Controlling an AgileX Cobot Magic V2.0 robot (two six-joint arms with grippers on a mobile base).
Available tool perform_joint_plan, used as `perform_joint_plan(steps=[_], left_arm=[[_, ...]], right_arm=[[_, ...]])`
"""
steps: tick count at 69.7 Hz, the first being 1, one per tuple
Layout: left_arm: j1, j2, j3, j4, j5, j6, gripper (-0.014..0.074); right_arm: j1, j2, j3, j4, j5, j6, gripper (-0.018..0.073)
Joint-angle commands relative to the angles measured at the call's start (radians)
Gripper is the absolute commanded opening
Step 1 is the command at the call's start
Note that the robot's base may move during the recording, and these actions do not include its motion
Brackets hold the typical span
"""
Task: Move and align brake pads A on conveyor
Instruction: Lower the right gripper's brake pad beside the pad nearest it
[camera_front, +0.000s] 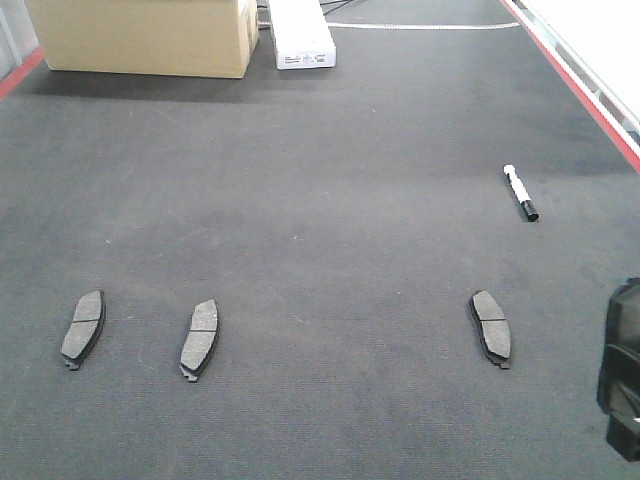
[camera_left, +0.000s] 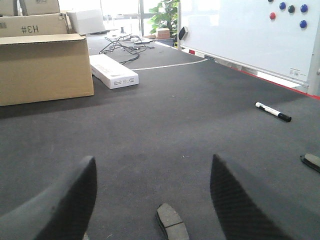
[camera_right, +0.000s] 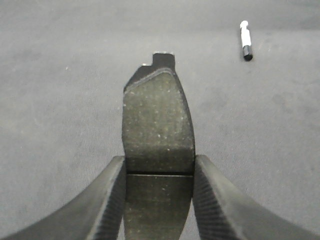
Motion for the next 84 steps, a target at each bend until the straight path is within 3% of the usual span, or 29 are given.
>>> perform_joint_plan(steps=[1,10,20,41,55,75,84], left_arm=[[-0.003,0.005,-0.024,0.002,-0.081,-0.002,0.0480],[-0.003,0.005,-0.024,0.002,-0.081,-0.002,0.0480],[-0.003,0.005,-0.024,0.002,-0.081,-0.002,0.0480],[-0.003,0.005,-0.024,0.002,-0.081,-0.002,0.0480],[-0.003,0.005,-0.024,0.002,-0.081,-0.002,0.0480],[-0.003,0.005,-0.024,0.002,-0.081,-0.002,0.0480],[-0.003,0.005,-0.024,0.002,-0.081,-0.002,0.0480]], right_arm=[[0.013,0.067,-0.066,0.058,-0.076,-0.067,0.0015],[0.058,0.181,-0.165,0.158,-0.053,-0.146,0.0048],[0.136,0.323,-0.291,0.206,-0.028,-0.153,0.0058],[0.304,0.664,-0.464,0.195,-0.018,-0.012,0.0061],[0.308,0.906,-0.588,0.120,0.058,0.112,0.0061],[0.303,1.155,-0.730,0.106,0.104,0.173,0.0064],[0.303,1.219,-0.772,0.030,0.140,0.274,0.0066]])
